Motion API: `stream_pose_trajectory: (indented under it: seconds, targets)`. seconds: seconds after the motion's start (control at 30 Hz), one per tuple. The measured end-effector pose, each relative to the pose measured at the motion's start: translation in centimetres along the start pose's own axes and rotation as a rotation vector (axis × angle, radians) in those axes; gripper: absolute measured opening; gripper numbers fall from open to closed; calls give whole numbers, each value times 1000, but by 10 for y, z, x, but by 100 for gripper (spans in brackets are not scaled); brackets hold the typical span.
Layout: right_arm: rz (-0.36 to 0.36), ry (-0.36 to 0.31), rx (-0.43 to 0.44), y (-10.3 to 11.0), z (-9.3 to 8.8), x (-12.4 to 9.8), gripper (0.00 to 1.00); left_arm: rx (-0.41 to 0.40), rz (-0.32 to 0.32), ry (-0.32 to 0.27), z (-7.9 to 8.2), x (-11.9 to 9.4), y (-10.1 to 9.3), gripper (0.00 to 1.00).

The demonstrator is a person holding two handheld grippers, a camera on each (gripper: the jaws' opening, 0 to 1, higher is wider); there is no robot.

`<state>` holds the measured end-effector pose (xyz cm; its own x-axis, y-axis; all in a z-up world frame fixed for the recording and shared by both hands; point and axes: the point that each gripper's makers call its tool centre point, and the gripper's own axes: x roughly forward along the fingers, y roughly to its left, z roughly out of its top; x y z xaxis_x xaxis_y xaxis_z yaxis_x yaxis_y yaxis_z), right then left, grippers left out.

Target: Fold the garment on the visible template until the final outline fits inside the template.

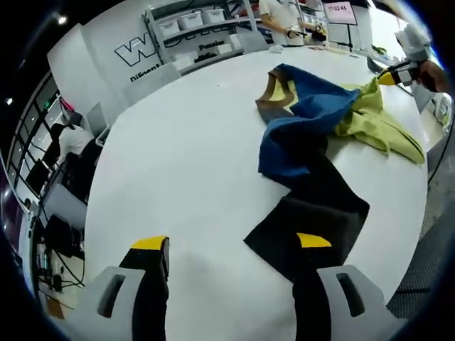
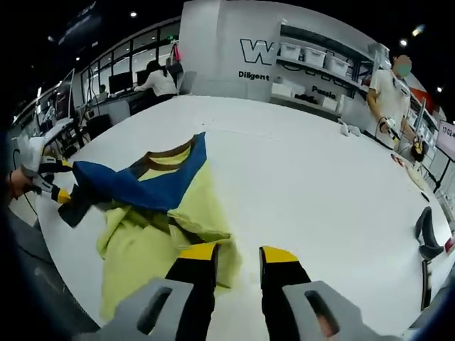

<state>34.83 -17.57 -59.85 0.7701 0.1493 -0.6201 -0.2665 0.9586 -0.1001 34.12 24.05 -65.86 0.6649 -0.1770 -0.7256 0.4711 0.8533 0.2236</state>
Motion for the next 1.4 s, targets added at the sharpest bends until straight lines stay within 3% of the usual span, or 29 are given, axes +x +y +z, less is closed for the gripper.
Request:
stream_pose_trajectory:
  seconds: [0.07,0.27,0.37,0.7,0.8,1.03,1.17,1.4]
  targets:
    - [4,-21,-3,3,8,-2,21,-70,-17,-23,3,-3,-3,66]
    - [74,-66,-102,31,31,3,23,-91,-30,-94,24,-19,-10,65]
    - [107,-64,-137,45,34,10,24,-150,-64,-138,36,-22,-24,66]
    - [202,-68,-220,85,44,26,23,-234,-133,-105,36,-20,-60,59]
    - [240,-61,-234,97,42,32,23,-280,-164,-104,36,-19,-70,53]
    - [304,-50,-300,127,41,44,22,-302,-219,-103,42,-13,-86,37]
    - [351,-46,-340,146,40,50,20,-309,-242,-99,46,-5,-93,33]
    - [438,-37,-470,187,37,58,20,-307,-267,-81,48,5,-103,19]
